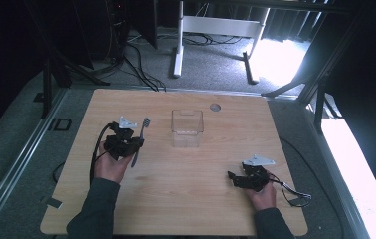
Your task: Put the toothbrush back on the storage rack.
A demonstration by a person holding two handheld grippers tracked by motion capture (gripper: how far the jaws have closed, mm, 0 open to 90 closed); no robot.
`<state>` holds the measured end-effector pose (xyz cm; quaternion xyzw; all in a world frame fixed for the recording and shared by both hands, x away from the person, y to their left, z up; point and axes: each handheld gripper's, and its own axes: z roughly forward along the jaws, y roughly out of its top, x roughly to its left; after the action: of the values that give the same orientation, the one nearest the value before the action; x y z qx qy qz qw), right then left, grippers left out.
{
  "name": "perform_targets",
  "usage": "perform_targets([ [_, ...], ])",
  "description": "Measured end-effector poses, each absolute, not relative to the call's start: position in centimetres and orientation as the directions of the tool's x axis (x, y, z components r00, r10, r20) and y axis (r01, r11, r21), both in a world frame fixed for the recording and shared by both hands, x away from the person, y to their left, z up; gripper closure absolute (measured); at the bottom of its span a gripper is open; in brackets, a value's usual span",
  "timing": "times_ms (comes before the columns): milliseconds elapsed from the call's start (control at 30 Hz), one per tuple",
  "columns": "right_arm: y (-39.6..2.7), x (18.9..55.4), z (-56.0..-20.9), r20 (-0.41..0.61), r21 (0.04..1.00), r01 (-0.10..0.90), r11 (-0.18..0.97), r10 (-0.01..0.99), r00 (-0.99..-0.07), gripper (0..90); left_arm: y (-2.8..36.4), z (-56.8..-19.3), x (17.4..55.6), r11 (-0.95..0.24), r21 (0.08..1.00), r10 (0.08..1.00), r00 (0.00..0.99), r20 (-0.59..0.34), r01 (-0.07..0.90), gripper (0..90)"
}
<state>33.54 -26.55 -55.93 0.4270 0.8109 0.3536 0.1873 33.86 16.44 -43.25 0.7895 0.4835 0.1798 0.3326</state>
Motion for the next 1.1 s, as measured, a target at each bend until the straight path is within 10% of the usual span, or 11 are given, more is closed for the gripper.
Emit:
perform_targets([
  [1100, -26.55, 33.55, -55.94, -0.002, 0.734, 0.559, 0.385, 0.825, -0.565, 26.2, 15.95, -42.85, 33.96, -0.266, 0.807, 0.869, 0.493, -0.035, 0.527, 80.7],
])
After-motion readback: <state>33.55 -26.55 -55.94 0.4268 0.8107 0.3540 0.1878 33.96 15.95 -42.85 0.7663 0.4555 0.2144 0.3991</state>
